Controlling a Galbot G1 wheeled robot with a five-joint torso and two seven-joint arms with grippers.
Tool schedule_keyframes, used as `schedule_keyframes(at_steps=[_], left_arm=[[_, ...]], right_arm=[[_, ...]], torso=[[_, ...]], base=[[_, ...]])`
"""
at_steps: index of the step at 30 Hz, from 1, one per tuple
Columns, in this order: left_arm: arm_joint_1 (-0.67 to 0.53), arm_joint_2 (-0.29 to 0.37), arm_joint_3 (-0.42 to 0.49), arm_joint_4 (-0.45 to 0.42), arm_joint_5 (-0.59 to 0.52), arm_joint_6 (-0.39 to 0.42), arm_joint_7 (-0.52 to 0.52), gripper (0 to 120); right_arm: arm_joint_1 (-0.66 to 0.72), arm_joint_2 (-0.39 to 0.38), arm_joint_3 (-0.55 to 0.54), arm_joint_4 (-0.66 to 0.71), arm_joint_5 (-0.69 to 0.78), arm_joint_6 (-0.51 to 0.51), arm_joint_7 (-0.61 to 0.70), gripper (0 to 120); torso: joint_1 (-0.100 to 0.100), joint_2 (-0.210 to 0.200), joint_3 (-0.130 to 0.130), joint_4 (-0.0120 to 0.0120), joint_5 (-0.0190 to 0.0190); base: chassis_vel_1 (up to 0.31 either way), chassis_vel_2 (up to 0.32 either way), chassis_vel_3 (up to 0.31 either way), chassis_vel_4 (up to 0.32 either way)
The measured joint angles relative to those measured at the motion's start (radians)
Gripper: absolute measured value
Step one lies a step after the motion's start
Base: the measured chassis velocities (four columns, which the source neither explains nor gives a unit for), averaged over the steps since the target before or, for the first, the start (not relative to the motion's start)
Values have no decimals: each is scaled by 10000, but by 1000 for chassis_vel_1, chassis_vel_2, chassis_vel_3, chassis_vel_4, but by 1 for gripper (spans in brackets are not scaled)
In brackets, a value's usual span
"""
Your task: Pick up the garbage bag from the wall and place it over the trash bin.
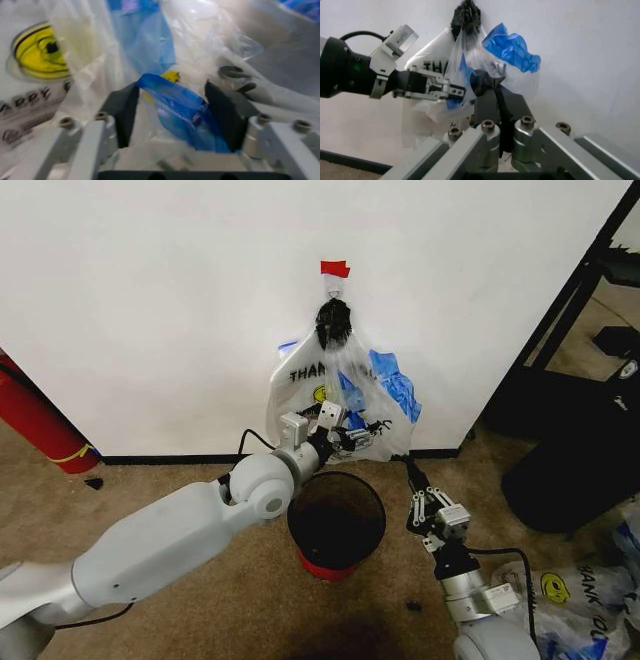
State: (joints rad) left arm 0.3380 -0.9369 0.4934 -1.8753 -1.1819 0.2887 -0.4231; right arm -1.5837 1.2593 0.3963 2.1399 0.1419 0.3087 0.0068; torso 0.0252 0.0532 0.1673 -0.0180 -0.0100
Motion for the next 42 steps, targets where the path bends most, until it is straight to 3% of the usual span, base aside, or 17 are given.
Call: schedule_keyframes(at_steps=[14,25,29,36,42], left_arm=[[-24,-16,-52,-102,-59,-106,-454,1],[761,257,-1040,-1439,-533,-939,-631,0],[1726,488,-2161,-2380,-659,-1259,-679,0],[2688,366,-3200,-2927,-628,-1331,-782,0],[3026,320,-3408,-3060,-575,-1332,-794,0]], right_arm=[[44,-18,-50,-14,34,-28,-9,0],[100,19,-122,-144,168,-92,174,0],[-60,-19,-111,-62,247,-261,318,0],[-667,-363,145,638,-166,-701,510,24],[-1133,-878,343,1353,-522,-1043,963,46]], torso=[[0,0,0,0,0],[0,1,0,-1,0],[0,1,-1,1,0],[0,1,-2,1,-1],[0,1,-2,-3,0]], base=[[0,0,0,0],[0,0,0,0],[0,0,0,0],[0,0,0,0],[0,0,0,0]])
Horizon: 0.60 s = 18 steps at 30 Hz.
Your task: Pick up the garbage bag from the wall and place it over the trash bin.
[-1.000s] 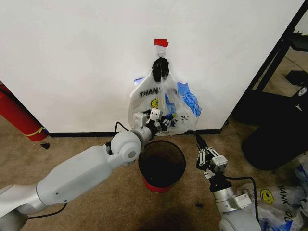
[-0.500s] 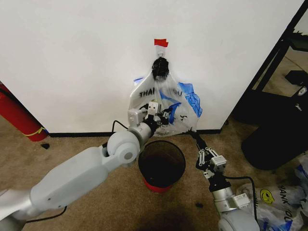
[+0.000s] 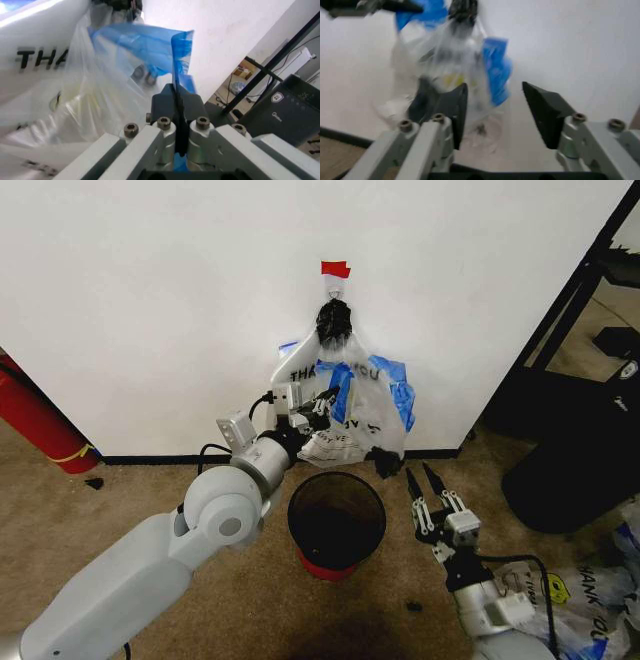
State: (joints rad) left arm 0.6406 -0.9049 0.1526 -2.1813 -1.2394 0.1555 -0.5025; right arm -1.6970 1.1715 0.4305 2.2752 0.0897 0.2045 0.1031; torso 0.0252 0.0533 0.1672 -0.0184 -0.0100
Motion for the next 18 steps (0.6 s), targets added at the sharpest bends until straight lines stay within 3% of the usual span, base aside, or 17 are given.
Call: schedule_keyframes(at_steps=[5,12,18], left_arm=[[198,-11,6,-43,96,-1,23,0],[124,-71,185,113,189,1,49,0],[-318,-258,607,357,181,3,67,0]], right_arm=[[1129,-557,-113,208,917,-983,688,62],[4503,-1545,-1155,-2056,2503,-2176,1094,90],[6291,-2033,-1895,-3245,4144,-2662,785,99]], torso=[[0,0,1,2,0],[0,-1,3,10,3],[1,-1,3,0,3]], base=[[0,0,0,0],[0,0,0,0],[0,0,0,0]])
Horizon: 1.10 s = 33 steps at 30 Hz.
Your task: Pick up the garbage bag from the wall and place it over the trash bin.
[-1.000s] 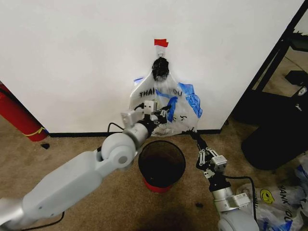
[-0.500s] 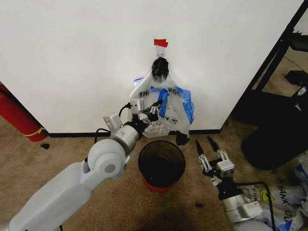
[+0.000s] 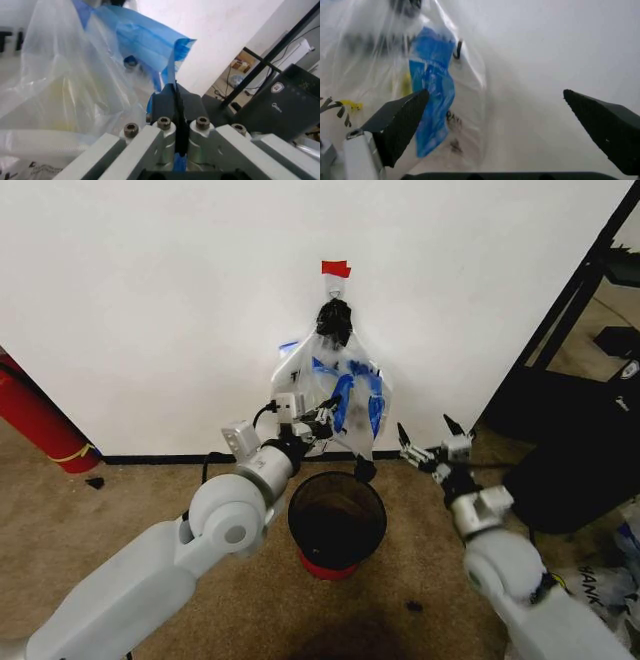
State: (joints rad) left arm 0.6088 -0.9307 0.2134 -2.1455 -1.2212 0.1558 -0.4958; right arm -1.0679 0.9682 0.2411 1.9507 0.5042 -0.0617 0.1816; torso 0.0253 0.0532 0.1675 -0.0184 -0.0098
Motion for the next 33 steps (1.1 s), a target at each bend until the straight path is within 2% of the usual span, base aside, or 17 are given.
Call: schedule_keyframes(at_steps=[7,14,21,22,24,29,30,33], left_arm=[[-75,-59,-43,-43,-168,36,-28,0],[-18,84,-204,-162,-268,40,-32,0],[115,235,-467,-293,-369,40,-49,0],[115,235,-467,-293,-369,40,-49,0],[163,269,-552,-333,-407,40,-53,0],[333,348,-742,-382,-431,41,-61,0],[333,348,-742,-382,-431,41,-61,0],[408,371,-819,-383,-433,41,-63,0]], right_arm=[[1177,-110,-790,-863,1375,-511,-1081,99],[2167,139,-1287,-1648,2104,-672,-1153,91],[3024,218,-1757,-2102,3038,-801,-1414,64],[3024,218,-1757,-2102,3038,-801,-1414,64],[3141,259,-1827,-2127,3151,-801,-1402,53],[3037,249,-1832,-1948,3110,-738,-1381,34],[3037,249,-1832,-1948,3110,-738,-1381,34],[2774,220,-1681,-1716,3001,-707,-1341,20]], torso=[[0,0,-1,2,-2],[0,0,-1,4,-2],[0,0,-2,3,-3],[0,0,-2,3,-3],[0,0,-2,4,-3],[0,0,-2,4,-3],[0,0,-2,4,-3],[-2,0,-2,3,-3]], base=[[0,0,0,0],[0,0,0,0],[0,0,0,0],[0,0,0,0],[0,0,0,0],[0,0,0,0],[0,0,0,0],[0,0,0,0]])
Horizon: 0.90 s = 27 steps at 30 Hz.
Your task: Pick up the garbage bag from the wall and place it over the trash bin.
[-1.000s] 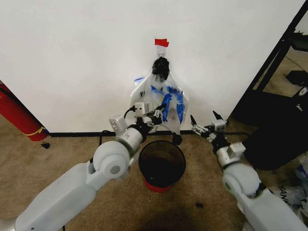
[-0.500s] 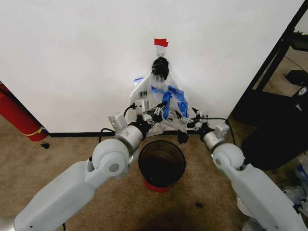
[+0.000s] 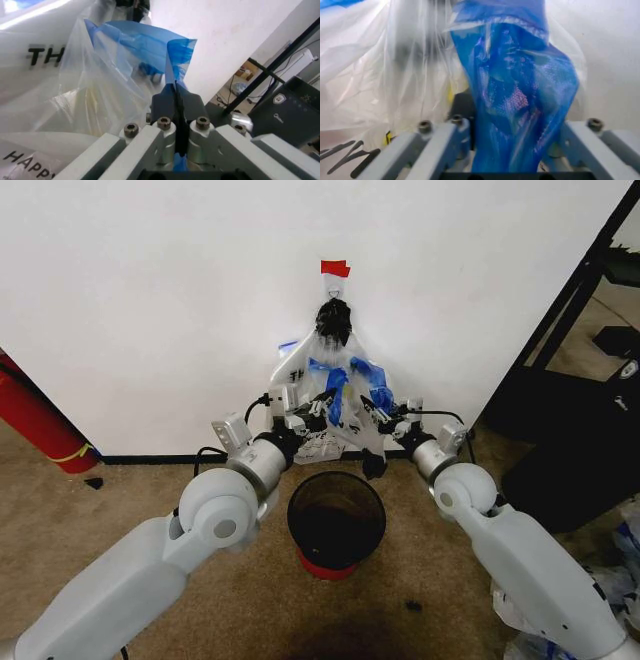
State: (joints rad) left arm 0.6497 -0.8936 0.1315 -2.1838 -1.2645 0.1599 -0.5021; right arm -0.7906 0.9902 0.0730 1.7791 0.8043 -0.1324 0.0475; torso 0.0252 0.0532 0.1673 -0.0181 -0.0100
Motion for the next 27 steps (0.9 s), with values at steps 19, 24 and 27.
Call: schedule_keyframes(at_steps=[19,24,27], left_arm=[[1473,464,-854,-1274,-92,2,-115,0],[2847,874,-1444,-2028,377,-32,145,0],[3344,962,-1718,-2269,510,-42,207,0]], right_arm=[[-2158,-237,1236,2039,-327,95,228,0],[-3263,-347,1658,2831,-635,230,213,0],[-3619,-365,1719,3108,-742,285,202,0]], torso=[[0,0,-1,0,-1],[-1,1,-2,0,0],[0,1,-2,-5,-1]], base=[[0,0,0,0],[0,0,0,0],[0,0,0,0]])
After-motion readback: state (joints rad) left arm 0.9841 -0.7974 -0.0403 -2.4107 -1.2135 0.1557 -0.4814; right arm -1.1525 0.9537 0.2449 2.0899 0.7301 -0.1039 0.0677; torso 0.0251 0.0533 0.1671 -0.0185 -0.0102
